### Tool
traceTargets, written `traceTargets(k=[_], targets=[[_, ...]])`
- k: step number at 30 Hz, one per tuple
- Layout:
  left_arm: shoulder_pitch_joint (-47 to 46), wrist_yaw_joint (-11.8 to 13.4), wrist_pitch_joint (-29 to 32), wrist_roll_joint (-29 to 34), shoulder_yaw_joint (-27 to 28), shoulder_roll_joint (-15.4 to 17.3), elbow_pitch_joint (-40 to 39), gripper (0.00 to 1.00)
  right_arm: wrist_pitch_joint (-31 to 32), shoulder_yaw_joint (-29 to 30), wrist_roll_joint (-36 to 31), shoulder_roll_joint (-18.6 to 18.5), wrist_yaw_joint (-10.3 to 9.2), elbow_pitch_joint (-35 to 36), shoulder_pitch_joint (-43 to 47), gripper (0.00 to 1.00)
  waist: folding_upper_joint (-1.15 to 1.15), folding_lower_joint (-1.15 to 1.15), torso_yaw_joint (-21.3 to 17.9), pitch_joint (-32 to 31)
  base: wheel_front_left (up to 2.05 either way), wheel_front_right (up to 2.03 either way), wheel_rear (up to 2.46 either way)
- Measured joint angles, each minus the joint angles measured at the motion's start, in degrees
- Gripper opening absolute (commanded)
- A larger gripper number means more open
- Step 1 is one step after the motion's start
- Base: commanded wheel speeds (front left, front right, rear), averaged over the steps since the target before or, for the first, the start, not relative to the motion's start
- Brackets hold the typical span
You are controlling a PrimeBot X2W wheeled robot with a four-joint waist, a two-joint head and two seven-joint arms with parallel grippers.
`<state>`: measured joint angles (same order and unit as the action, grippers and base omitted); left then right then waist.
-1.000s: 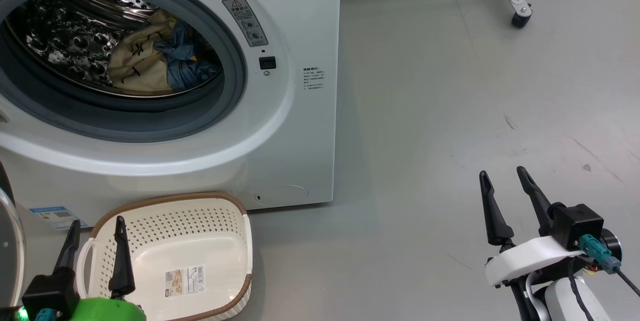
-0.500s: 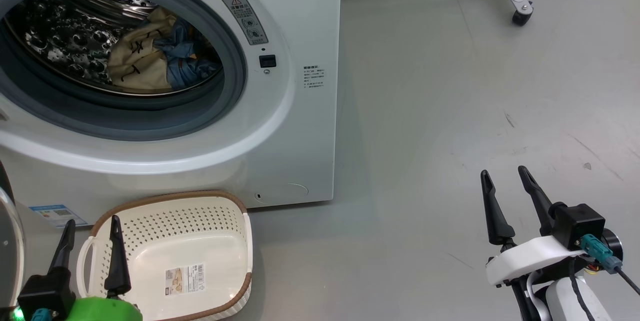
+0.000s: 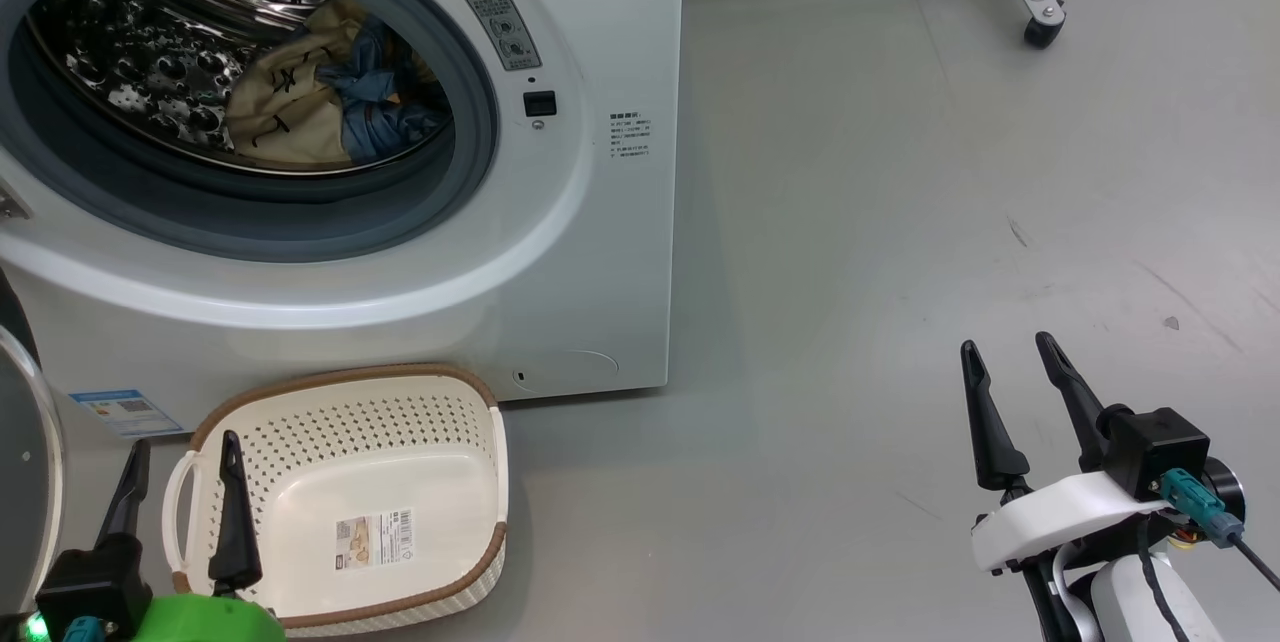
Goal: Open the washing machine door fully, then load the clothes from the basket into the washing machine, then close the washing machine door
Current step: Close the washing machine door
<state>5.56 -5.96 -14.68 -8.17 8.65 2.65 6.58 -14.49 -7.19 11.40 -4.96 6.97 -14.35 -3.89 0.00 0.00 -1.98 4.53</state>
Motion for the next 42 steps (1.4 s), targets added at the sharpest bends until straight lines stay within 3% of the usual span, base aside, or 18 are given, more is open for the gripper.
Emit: traceTargets(k=[23, 42], targets=[[-0.25, 1.03, 0.0, 0.07, 0.99, -0.12, -1.12, 1.0, 0.0, 0.62, 0.0, 0.14, 0.0, -0.04, 0.0, 1.0, 0.0, 0.0, 0.23, 0.37, -1.07, 1.07, 0.0], [-0.63, 1.03, 0.0, 0.07, 0.71, -0.16, -1.58, 1.0, 0.0, 1.01, 0.0, 0.35, 0.0, -0.04, -0.05, 1.0, 0.0, 0.0, 0.85, 0.92, -0.31, 0.31, 0.0]])
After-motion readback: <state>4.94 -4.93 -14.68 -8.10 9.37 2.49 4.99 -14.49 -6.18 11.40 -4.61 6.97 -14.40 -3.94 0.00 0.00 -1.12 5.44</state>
